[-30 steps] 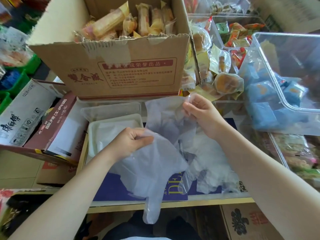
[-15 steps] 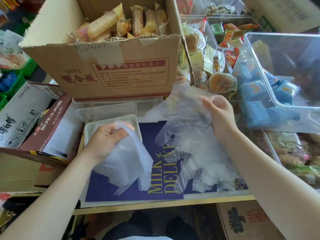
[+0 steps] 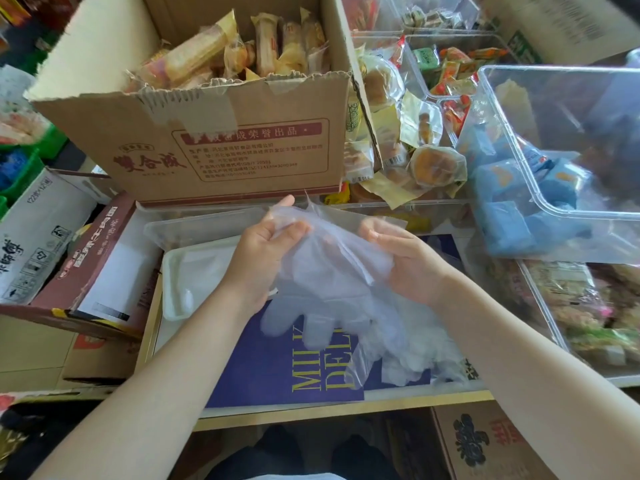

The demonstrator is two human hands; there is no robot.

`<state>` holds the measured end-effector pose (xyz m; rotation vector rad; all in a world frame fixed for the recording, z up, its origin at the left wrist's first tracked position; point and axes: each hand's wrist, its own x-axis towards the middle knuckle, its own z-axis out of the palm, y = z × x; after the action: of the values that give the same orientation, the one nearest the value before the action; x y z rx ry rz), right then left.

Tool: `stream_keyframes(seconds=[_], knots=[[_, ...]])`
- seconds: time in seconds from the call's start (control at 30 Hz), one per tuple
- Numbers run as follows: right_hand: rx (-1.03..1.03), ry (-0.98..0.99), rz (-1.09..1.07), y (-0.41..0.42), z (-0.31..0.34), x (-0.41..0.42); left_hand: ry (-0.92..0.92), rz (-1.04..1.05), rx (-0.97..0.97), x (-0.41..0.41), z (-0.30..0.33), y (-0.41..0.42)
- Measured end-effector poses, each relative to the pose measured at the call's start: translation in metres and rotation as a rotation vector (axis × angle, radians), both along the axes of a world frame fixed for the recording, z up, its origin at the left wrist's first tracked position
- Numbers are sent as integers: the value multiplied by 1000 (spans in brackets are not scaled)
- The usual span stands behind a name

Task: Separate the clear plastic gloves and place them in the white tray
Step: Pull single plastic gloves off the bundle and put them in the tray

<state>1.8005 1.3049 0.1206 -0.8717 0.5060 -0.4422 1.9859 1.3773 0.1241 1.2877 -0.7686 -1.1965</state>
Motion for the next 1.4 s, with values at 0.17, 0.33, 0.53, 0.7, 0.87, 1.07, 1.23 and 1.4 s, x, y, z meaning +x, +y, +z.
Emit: stream_keyframes(seconds=[0.17, 0.33, 0.53, 0.7, 0.87, 1.07, 1.23, 1.4], knots=[[-1, 28, 8, -3, -6, 5, -34, -5, 54, -3, -4, 1], [46, 55, -77, 5, -5, 5, -87, 52, 76, -1, -7, -1], [-269, 107, -46, 19, -2, 9, -201, 159, 115, 5, -17, 1], [-487, 308, -131, 30, -10, 18, -252, 212, 139, 9, -21, 2], [-381, 376, -257, 33, -15, 26, -266, 172, 113, 16, -21, 5], [-5, 256, -207, 23, -9, 16, -147, -521, 55, 51, -11, 5], [-3, 280, -203, 19, -9, 12, -304, -479, 35, 59, -19, -7], [-30, 269, -128, 22, -15, 5, -499, -597, -61, 57, -24, -10]])
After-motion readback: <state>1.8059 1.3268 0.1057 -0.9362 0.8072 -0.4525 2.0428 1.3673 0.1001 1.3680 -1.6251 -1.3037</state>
